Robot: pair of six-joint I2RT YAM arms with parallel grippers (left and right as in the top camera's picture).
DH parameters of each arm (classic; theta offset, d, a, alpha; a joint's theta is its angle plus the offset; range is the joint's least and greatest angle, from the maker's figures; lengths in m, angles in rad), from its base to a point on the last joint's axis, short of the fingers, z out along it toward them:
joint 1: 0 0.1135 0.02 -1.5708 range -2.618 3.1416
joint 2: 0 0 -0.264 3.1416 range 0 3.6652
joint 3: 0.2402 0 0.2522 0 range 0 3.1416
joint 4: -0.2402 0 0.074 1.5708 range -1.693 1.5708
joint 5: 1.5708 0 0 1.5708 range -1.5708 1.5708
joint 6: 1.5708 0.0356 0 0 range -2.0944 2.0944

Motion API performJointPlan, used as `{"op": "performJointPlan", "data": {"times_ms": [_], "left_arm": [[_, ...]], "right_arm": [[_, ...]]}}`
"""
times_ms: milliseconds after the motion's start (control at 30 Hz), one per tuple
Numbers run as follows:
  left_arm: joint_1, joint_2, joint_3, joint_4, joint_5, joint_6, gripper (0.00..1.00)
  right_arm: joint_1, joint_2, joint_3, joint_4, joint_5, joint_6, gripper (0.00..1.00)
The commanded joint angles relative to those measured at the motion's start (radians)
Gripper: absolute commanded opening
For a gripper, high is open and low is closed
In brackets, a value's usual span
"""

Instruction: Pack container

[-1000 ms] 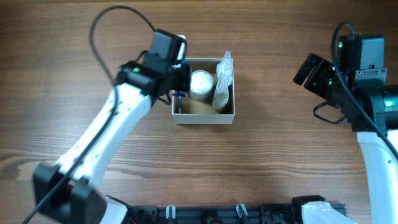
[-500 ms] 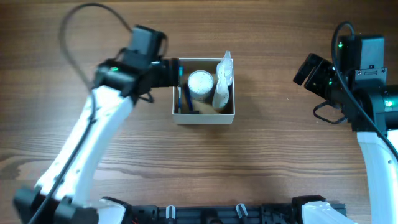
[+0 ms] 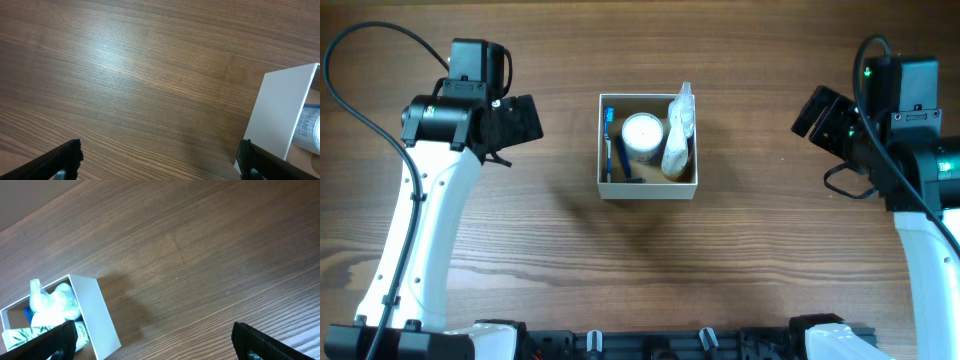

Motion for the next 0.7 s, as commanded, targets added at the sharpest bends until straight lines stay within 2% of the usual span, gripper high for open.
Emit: {"op": "performJointPlan", "data": {"times_ms": [0,33,100,233,400,533,667], "left_arm": [[0.005,0.003,0.001,0.0,-0.016,-0.002,1.0],[0.005,0.003,0.001,0.0,-0.016,-0.002,1.0],[0.005,0.003,0.001,0.0,-0.016,-0.002,1.0],[0.005,0.003,0.001,0.0,-0.016,-0.002,1.0],[0.005,0.003,0.001,0.0,-0.016,-0.002,1.0],[0.005,0.003,0.001,0.0,-0.016,-0.002,1.0],[0.005,0.003,0.001,0.0,-0.016,-0.002,1.0]], "right_arm": [[-0.003,-0.054,0.004,0.003,0.003,0.012,1.0],[-0.003,-0.098,0.003,0.018,0.058,0.006,1.0],[-0.003,-0.278,-0.064,0.078,0.111,-0.139,1.0],[-0.003,-0.637,-0.475,0.369,0.083,-0.281,1.0],[-0.003,-1.02,-0.955,0.492,-0.034,-0.304,1.0],[-0.003,-1.202,-1.17,0.513,-0.066,-0.304,1.0],[-0.003,-1.269,-1.29,0.542,-0.066,-0.304,1.0]]}}
